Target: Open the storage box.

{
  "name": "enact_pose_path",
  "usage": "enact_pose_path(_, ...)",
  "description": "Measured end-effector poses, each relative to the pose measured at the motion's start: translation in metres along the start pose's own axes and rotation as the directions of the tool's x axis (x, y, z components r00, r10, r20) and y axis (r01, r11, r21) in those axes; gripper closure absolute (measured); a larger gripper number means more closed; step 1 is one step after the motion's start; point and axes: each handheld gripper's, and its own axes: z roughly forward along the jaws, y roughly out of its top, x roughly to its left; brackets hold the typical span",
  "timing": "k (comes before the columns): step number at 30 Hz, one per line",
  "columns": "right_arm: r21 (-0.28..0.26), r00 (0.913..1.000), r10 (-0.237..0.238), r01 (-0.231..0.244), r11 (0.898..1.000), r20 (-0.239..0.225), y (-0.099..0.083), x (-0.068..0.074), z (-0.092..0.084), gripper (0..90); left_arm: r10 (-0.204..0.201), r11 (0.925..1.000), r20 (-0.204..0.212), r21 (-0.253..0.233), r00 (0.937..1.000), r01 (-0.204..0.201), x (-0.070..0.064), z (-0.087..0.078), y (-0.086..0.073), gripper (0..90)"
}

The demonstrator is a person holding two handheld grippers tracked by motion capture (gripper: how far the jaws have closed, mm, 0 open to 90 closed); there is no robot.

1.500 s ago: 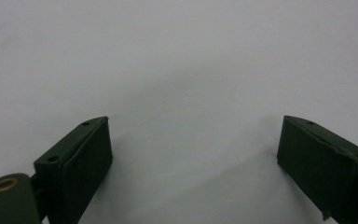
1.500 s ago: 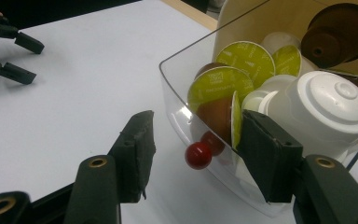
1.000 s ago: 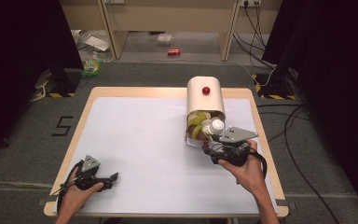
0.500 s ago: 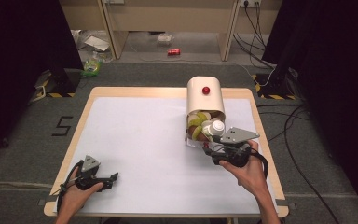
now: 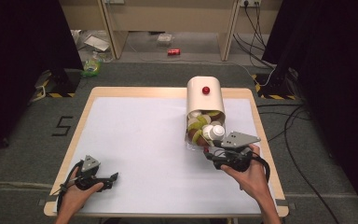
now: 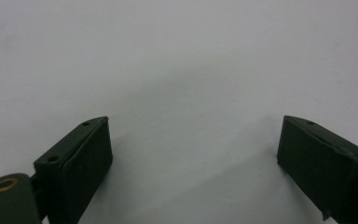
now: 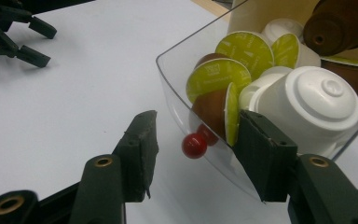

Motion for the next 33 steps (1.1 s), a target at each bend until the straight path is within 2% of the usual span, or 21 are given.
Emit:
enact_pose_path(2, -0.003, 1.0, -0.004, 0.004, 1.0, 0.004, -0.001, 0.0, -0.001, 48.4, 0.0, 1.0, 0.0, 0.0, 1.0, 0.0, 0.0, 0.0, 0.0, 9.2)
enact_pose_path(9, -0.02, 0.9995, 0.027, -0.027, 0.999, 0.016, -0.005, -0.003, -0.009, 47.5, 0.0, 1.0, 0.0, 0.0, 1.0, 0.0, 0.0, 0.0, 0.0, 9.2)
enact_pose_path(19, -0.048, 0.9962, 0.063, -0.06, 0.997, 0.06, -0.011, -0.01, -0.016, 44.8, -0.001, 1.0, 0.0, 0.0, 1.0, 0.001, 0.0, 0.0, 0.0, 9.2)
enact_pose_path(30, -0.068, 0.9874, 0.119, -0.113, 0.991, 0.104, -0.011, -0.018, -0.016, 33.3, 0.0, 1.0, 0.001, 0.001, 1.0, 0.0, 0.0, 0.0, 0.0, 9.2)
enact_pose_path(33, -0.068, 0.9864, 0.125, -0.118, 0.991, 0.107, -0.012, -0.02, -0.015, 32.7, 0.0, 1.0, 0.001, 0.001, 1.0, 0.0, 0.0, 0.0, 0.0, 9.2)
